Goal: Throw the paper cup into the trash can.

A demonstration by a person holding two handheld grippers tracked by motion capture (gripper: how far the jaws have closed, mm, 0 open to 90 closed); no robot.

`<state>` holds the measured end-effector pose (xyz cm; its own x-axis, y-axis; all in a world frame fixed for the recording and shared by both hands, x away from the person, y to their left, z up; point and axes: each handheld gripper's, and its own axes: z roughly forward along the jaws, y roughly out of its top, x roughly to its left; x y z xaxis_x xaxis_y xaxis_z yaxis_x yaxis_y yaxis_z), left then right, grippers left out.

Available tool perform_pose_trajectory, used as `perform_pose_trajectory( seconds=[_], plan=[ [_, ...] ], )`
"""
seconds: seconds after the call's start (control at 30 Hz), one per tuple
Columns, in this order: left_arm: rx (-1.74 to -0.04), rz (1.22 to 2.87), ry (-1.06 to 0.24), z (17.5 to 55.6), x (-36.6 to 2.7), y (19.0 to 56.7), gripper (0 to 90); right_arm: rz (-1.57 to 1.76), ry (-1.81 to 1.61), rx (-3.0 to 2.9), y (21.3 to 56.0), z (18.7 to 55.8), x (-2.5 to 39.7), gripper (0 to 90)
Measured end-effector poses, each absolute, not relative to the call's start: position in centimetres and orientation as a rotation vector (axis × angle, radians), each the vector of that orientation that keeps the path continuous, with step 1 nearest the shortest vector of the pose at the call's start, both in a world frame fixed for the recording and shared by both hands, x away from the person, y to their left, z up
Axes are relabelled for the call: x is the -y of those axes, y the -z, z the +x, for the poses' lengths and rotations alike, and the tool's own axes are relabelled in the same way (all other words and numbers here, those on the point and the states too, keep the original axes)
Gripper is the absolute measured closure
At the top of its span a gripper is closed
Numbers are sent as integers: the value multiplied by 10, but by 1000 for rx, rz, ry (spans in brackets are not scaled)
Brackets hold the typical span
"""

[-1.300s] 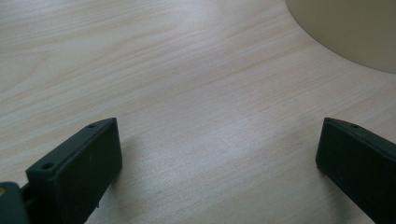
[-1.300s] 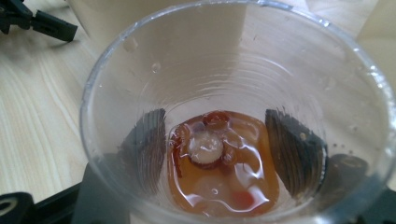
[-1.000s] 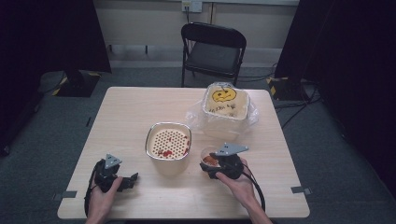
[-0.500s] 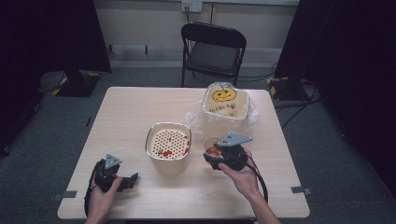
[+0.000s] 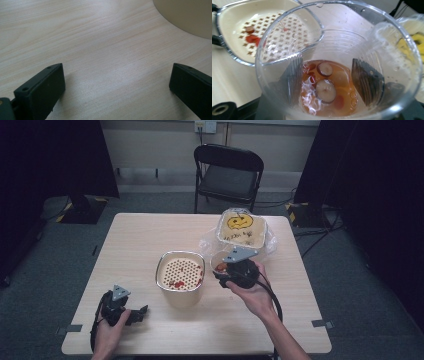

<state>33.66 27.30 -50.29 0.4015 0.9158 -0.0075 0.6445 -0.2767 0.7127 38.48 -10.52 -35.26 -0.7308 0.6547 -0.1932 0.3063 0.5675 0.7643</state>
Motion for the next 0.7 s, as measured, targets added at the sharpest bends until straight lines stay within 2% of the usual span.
perform_pose_trajectory(
  seconds=[0.3, 0.7],
  plan=[
    [-1326, 2021, -546, 337, -273, 503, 0, 664, -856, -2311, 332, 397, 80, 448],
    [-1326, 2020, -545, 337, -273, 503, 0, 431, -644, -2269, 331, 406, 42, 456]
  ],
)
